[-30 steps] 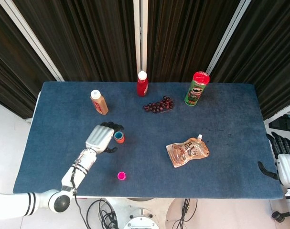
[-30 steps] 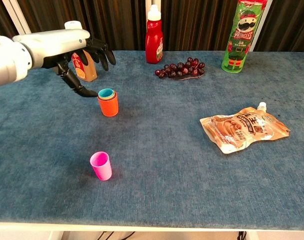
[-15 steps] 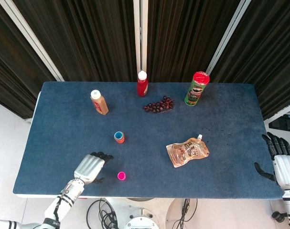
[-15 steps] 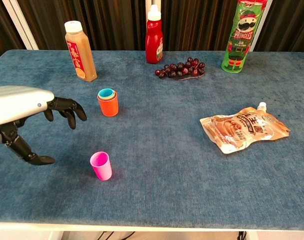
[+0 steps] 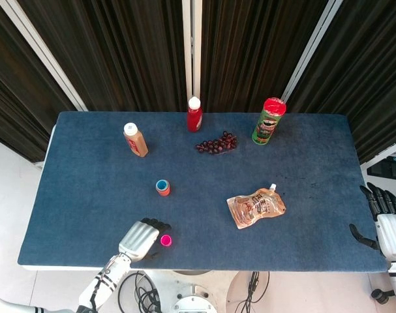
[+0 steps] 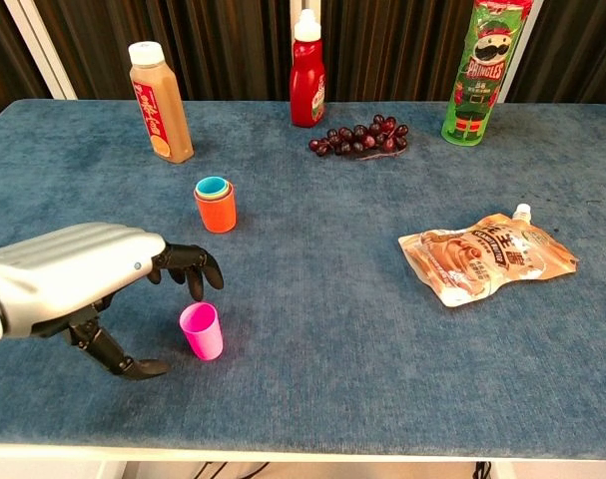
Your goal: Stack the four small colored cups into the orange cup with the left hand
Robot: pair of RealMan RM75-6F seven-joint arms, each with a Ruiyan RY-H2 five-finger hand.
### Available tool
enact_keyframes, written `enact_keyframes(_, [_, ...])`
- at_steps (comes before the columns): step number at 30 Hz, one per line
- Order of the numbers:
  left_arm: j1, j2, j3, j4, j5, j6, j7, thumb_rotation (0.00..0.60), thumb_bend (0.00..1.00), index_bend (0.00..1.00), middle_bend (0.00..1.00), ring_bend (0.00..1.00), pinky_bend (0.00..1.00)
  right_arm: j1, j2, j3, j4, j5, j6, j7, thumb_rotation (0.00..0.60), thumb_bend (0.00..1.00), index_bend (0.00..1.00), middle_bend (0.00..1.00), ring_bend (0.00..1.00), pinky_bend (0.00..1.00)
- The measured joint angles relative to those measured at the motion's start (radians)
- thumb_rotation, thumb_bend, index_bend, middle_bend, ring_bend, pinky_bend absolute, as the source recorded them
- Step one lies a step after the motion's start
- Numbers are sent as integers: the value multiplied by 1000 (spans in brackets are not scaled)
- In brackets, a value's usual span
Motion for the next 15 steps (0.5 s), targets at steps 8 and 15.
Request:
enact_keyframes(8, [-5,-24,-19,21,-20,-22,40,600,201,375,372,339,449,-1,0,-2,9,1,-3,11,600,249,0,0,0,0])
enact_keyframes(15, [-4,-31,-30,33,-9,-27,36,600,224,401,407,410,509,3,-2,-3,10,5,-14,10,600,249,0,0,0,0])
